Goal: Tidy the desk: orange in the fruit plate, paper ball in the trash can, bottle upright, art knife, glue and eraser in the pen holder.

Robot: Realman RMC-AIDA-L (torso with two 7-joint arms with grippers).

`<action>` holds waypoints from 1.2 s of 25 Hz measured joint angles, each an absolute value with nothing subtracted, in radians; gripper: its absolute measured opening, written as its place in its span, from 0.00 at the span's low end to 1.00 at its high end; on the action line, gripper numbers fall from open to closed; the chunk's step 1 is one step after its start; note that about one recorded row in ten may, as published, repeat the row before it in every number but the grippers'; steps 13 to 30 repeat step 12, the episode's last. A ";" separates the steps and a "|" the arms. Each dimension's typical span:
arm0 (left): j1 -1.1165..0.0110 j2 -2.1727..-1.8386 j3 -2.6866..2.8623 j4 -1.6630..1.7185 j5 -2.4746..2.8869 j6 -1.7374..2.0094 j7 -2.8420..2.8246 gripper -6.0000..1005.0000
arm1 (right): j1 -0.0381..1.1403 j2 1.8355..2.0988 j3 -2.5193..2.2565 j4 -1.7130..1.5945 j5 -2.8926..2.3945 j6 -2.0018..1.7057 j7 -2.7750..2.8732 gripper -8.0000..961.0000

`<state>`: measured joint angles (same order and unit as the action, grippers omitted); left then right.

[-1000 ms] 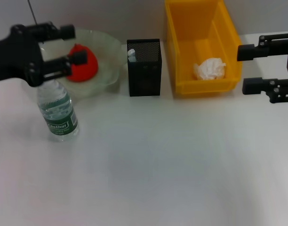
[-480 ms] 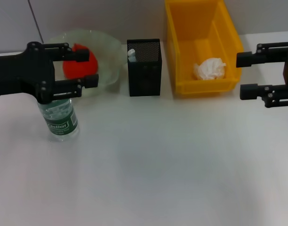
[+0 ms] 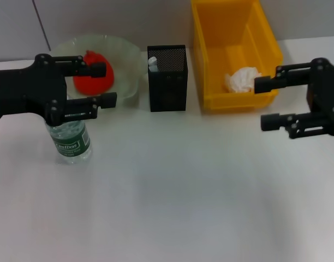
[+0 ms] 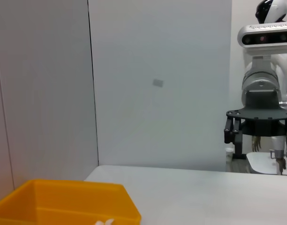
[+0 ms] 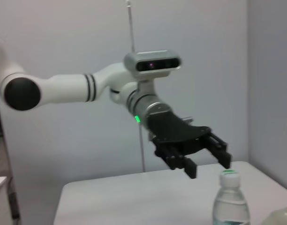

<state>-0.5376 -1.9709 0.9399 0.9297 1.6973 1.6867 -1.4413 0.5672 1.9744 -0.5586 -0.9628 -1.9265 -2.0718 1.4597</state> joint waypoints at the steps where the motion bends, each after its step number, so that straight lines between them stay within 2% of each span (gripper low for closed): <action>1: -0.538 -1.972 0.941 0.930 1.700 1.687 -1.443 0.61 | 0.572 1.973 -0.566 -0.952 -1.929 -2.068 1.451 0.69; 12: -0.541 -1.983 0.950 0.937 1.715 1.684 -1.440 0.61 | 0.602 1.966 -0.627 -0.934 -1.932 -2.011 1.439 0.69; 30: -0.541 -1.983 0.950 0.937 1.715 1.684 -1.440 0.61 | 0.602 1.966 -0.627 -0.934 -1.932 -2.011 1.439 0.69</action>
